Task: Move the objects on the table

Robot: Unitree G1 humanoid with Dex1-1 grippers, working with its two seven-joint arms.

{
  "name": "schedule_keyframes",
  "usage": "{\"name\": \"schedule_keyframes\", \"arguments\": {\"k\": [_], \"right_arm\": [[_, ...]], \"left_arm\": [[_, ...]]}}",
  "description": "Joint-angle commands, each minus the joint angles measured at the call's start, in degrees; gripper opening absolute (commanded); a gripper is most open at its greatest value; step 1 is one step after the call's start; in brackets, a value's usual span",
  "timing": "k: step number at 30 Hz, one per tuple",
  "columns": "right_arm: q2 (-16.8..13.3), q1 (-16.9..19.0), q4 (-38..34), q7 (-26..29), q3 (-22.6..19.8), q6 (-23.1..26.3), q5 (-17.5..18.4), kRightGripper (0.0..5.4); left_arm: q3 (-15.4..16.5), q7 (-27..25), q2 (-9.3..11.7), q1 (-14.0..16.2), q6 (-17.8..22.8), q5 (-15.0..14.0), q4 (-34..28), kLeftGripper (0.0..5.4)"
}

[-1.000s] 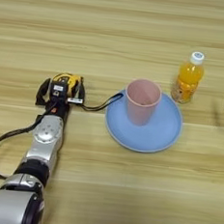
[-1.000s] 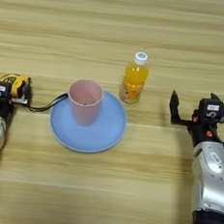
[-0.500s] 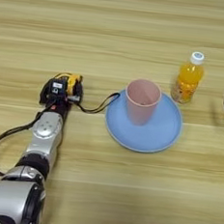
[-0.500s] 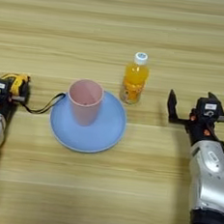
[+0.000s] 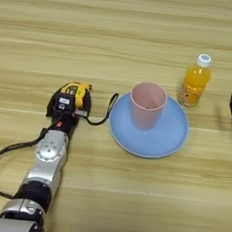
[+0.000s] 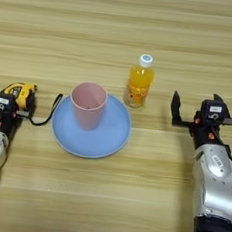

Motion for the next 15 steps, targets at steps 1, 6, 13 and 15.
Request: {"name": "schedule_keyframes", "arguments": {"k": [1, 6, 13, 15], "right_arm": [[0.4, -0.1, -1.1, -0.6, 0.4, 0.3, -0.5, 5.40], [0.7, -0.2, -1.2, -0.9, 0.6, 0.4, -0.6, 5.40], [0.8, -0.1, -1.0, -1.2, 0.9, 0.1, -0.7, 5.40], [0.9, -0.1, -1.0, -1.2, 0.9, 0.0, -0.7, 5.40]], "left_arm": [[-3.5, -1.7, -2.3, 8.2, 4.7, 1.5, -4.9, 4.02], [-6.7, -2.9, -3.5, 14.3, 9.2, 2.0, -11.0, 4.02], [-6.5, -1.5, -2.7, 17.4, 12.3, 2.1, -15.5, 4.02], [-6.5, -1.2, -2.5, 18.1, 13.1, 2.1, -16.8, 4.02]]}}
